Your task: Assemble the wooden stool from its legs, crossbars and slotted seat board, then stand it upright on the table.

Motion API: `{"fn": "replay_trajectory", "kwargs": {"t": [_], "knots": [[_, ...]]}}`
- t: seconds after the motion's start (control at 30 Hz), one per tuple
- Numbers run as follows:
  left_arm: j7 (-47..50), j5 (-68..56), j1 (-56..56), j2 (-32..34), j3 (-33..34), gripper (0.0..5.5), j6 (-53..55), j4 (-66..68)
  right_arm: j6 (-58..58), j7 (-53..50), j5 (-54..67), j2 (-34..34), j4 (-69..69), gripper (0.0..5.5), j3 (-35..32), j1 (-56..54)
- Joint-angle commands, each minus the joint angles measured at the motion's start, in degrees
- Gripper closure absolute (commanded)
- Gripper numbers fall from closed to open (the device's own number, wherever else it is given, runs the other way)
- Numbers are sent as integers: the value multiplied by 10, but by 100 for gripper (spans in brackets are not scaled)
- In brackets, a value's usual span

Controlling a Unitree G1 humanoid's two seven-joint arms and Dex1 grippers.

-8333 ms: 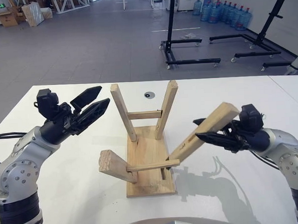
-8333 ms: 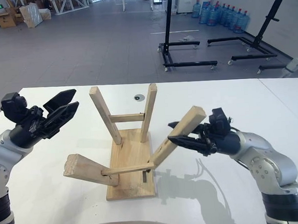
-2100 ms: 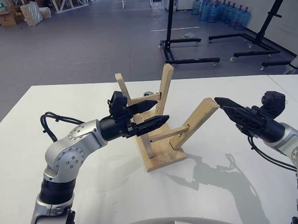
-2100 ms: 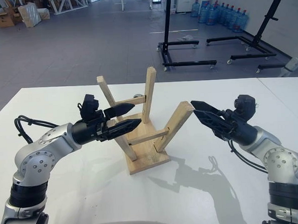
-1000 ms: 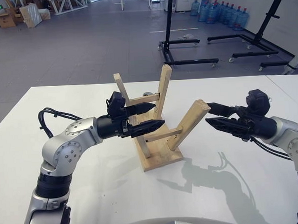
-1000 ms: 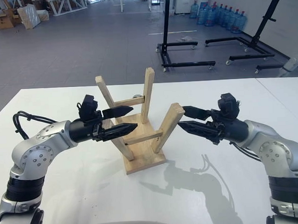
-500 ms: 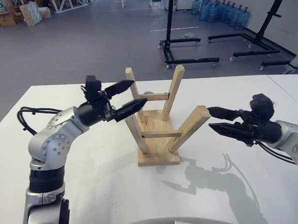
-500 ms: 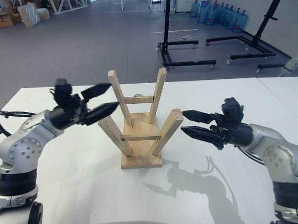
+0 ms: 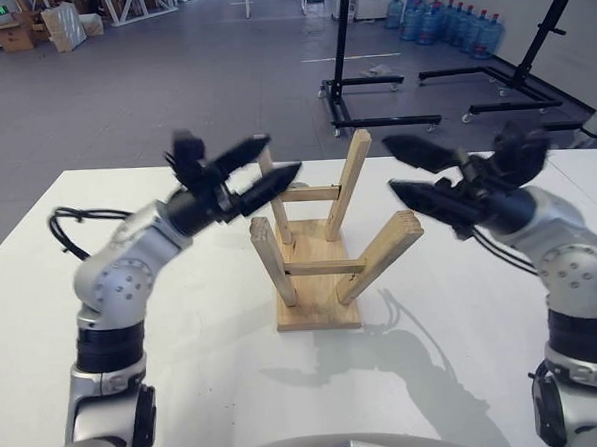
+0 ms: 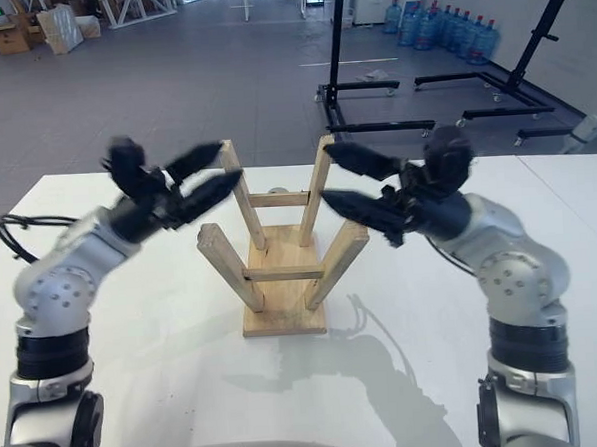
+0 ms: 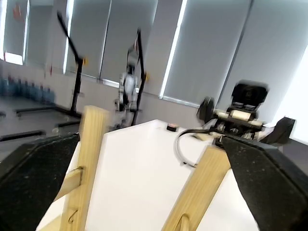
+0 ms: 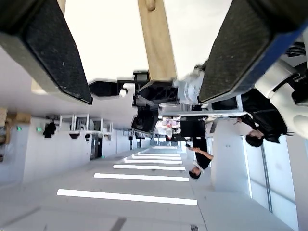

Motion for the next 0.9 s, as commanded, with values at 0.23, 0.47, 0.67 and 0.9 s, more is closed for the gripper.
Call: {"fn": "replay_trajectory", "kwargs": {"t": [0.23, 0.47, 0.67, 0.9], "knots": [[1, 53, 21, 12, -34, 11, -14, 43, -14, -14, -22, 22, 22, 146, 21, 18], [70, 64, -32, 12, 46, 11, -65, -2, -64, -138, 27, 46, 76, 146, -104, -73], [56, -35, 94, 56, 94, 11, -3, -150, -168, -157, -157, 31, 164, 146, -67, -37], [212, -5, 141, -32, 46, 11, 22, -138, -208, -127, -206, 46, 165, 146, -39, 14]]}}
